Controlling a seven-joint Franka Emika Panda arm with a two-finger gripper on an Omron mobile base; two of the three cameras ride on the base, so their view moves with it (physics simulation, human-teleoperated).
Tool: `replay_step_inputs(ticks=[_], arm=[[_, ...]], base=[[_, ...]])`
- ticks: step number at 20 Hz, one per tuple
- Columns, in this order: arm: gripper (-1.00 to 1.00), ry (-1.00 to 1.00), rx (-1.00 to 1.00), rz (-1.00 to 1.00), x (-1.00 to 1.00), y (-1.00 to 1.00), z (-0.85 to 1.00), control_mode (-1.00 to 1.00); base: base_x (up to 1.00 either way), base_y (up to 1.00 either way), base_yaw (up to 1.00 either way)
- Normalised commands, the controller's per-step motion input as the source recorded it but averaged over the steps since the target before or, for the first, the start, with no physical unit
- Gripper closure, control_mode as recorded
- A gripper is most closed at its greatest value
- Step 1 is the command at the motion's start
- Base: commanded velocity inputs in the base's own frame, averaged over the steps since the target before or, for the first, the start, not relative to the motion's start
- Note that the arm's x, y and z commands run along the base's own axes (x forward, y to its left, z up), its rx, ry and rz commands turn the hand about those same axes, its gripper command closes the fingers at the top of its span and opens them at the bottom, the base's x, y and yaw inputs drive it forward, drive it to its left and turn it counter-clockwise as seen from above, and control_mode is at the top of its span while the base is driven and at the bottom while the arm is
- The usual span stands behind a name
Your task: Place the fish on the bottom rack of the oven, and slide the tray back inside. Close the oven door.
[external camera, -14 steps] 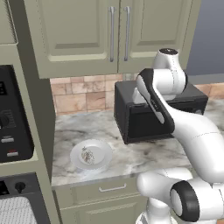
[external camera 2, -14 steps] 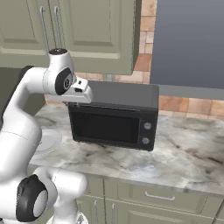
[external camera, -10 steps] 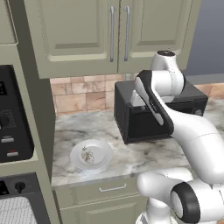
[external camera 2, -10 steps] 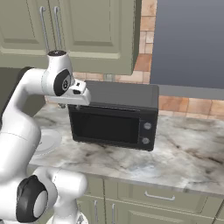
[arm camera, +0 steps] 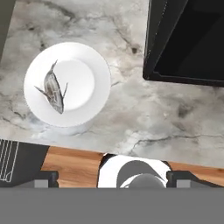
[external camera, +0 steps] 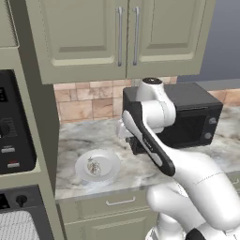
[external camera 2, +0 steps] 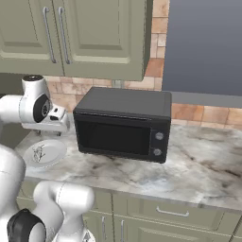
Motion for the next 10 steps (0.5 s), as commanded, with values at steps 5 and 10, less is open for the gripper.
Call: replay_step_inputs(ticks=[5,10], arm=[[-1.0,0.01,0.02,0.09,-0.07,0.65,-0.52,-1.0],[-1.0,-0.01,0.0,0.1,0.02,0.64,-0.57,-1.0]], base=[[0.0,0.0,0.0],[0.0,0.0,0.0]])
